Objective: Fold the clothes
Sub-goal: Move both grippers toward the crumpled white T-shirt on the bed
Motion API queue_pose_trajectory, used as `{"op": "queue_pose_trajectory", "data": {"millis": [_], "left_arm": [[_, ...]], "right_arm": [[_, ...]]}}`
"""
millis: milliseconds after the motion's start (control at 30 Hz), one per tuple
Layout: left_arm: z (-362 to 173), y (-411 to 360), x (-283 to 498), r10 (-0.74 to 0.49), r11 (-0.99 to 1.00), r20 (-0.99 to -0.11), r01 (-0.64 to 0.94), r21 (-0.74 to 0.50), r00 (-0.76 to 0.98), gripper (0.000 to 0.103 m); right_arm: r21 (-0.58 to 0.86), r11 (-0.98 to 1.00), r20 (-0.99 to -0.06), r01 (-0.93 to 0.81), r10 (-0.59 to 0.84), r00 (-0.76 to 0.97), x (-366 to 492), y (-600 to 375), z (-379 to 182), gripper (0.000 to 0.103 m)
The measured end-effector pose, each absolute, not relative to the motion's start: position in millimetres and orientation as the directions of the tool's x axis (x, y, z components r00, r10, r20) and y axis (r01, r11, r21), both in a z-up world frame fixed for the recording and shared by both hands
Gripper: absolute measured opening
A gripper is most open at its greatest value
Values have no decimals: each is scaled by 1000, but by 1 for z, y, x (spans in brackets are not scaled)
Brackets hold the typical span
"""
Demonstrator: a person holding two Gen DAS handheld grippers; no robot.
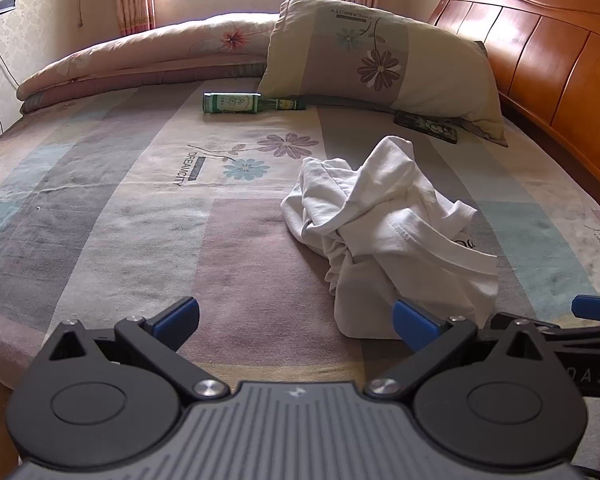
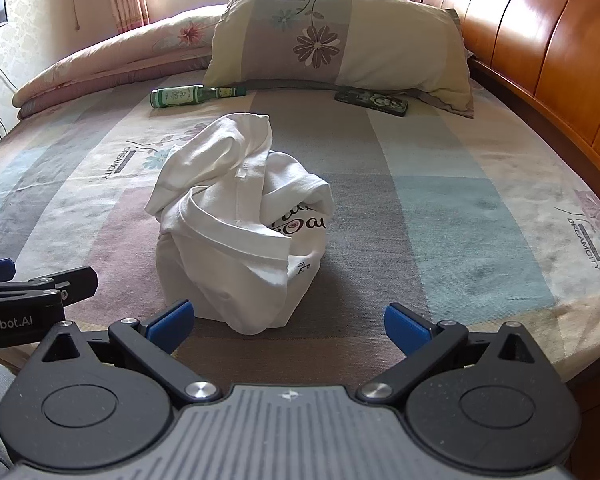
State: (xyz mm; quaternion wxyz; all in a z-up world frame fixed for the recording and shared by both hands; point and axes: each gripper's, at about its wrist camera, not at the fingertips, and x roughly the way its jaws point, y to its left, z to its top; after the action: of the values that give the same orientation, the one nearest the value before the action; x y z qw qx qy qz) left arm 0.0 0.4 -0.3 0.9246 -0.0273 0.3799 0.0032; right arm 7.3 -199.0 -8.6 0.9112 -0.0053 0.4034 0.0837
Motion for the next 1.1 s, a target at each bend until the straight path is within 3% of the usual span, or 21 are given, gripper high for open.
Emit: {"op": "queue_pose_trajectory", "data": {"millis": [1100], "left_arm": [[9,-7,-11,-57,998,-682,17,-65,729,103]], "right_arm": [[114,976,-689,-184,211,694,-16,-218,6,103]]}}
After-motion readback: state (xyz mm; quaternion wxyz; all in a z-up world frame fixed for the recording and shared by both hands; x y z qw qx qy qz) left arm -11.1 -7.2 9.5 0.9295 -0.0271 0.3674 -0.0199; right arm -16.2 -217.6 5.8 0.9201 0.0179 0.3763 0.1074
